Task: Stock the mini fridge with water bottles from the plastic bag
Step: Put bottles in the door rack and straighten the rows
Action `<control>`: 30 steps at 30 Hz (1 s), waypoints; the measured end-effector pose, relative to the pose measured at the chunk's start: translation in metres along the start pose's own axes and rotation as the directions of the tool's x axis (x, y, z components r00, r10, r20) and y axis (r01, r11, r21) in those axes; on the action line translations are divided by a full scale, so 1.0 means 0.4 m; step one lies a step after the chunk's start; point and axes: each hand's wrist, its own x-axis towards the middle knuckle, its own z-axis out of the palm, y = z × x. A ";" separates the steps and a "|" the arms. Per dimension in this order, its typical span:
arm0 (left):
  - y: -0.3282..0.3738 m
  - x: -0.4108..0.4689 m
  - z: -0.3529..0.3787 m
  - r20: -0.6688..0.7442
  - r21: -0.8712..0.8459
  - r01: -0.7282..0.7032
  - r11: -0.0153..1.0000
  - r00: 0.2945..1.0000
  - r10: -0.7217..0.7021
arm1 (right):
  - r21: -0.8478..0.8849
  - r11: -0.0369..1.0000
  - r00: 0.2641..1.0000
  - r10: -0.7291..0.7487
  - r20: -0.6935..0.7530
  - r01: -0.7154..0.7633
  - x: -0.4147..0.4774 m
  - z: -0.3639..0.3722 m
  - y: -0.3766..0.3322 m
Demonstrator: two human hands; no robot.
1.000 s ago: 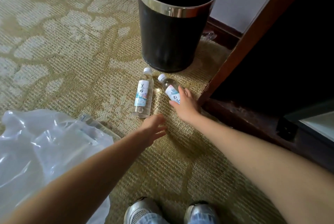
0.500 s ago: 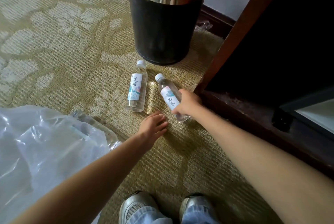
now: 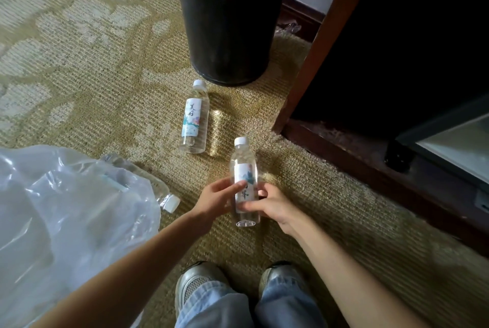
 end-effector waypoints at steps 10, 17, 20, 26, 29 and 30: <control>0.166 -0.150 0.058 0.257 0.288 -0.200 0.937 0.958 0.126 | 0.074 0.978 0.980 -0.190 -0.056 0.193 -0.204 -0.050 -0.022; 0.420 -0.339 0.228 0.450 0.406 -0.387 0.827 0.873 0.188 | 0.110 0.856 0.853 -0.475 -0.215 0.505 -0.488 -0.149 -0.148; 0.505 -0.446 0.315 0.487 0.446 -0.478 0.756 0.839 0.243 | 0.130 0.766 0.763 -0.578 -0.288 0.630 -0.620 -0.181 -0.179; 0.594 -0.648 0.478 0.574 0.435 -0.624 0.649 0.748 0.334 | 0.056 0.630 0.588 -0.685 -0.430 0.775 -0.854 -0.233 -0.200; 0.599 -0.738 0.555 0.601 0.430 -0.683 0.590 0.704 0.377 | -0.006 0.578 0.513 -0.729 -0.453 0.816 -0.966 -0.268 -0.184; 0.595 -0.768 0.585 0.612 0.422 -0.698 0.578 0.690 0.386 | -0.028 0.568 0.494 -0.736 -0.463 0.822 -1.003 -0.280 -0.175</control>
